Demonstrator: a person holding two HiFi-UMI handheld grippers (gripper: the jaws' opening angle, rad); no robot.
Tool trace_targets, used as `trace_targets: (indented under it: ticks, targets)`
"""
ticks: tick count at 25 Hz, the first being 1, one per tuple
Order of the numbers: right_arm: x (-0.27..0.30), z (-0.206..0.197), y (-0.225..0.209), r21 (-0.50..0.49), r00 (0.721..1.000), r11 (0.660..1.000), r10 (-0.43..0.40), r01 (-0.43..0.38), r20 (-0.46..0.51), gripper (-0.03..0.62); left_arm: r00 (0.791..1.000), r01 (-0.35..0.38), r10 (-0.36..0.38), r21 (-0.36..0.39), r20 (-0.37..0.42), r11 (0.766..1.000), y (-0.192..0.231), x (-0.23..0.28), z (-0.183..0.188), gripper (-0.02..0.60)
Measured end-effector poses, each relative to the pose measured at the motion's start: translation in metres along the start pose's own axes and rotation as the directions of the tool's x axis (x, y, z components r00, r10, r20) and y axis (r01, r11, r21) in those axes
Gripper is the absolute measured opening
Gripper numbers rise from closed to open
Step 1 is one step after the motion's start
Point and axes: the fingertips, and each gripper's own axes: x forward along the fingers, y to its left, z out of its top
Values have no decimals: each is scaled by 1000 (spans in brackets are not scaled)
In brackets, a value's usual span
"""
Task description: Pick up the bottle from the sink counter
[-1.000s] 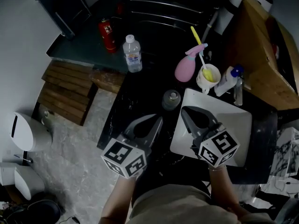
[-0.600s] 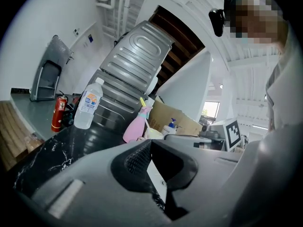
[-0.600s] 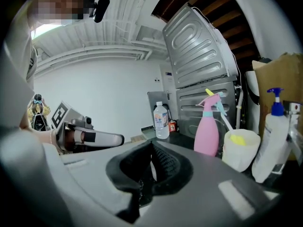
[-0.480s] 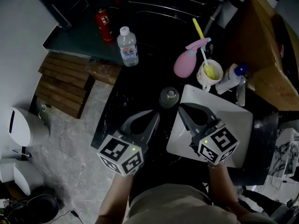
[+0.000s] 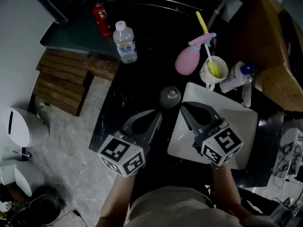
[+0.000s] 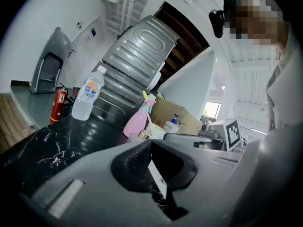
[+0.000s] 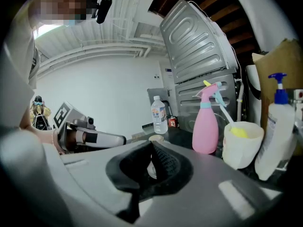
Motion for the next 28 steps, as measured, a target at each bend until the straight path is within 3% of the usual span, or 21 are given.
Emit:
trace_targets:
  ticks: [2,3,4,9,15,28]
  targets:
    - [2,-3,-4,9,1000,1000,-9,9,-3,4,1000,-2,2,-4,-9,1000,2,3,-3,6]
    - [3,-5,-6,14,1000,1000,-12,12,-8,83,1000,-1,1,-7,-11,1000,3,4,-5,6]
    - [5,-8,-8,19,1000,1000,-14,15,-15,114,1000,-1,1,-11,-13,1000,4,5,-5,6]
    - [15,-19,-15,33,999,999,-20,21,-39,174,1000,-3,2,-12,-24,1000,8,11,-11,6]
    - [31,-37,-16,-21,991,1000,12,-15,-131,302,1000,-3,2,-26,-31,1000,9,15,-12,6]
    - [59,-48,-17,-58,984,998,28,-39,-177,314,999,-2,-1,-94,-32,996,16,17,-13,6]
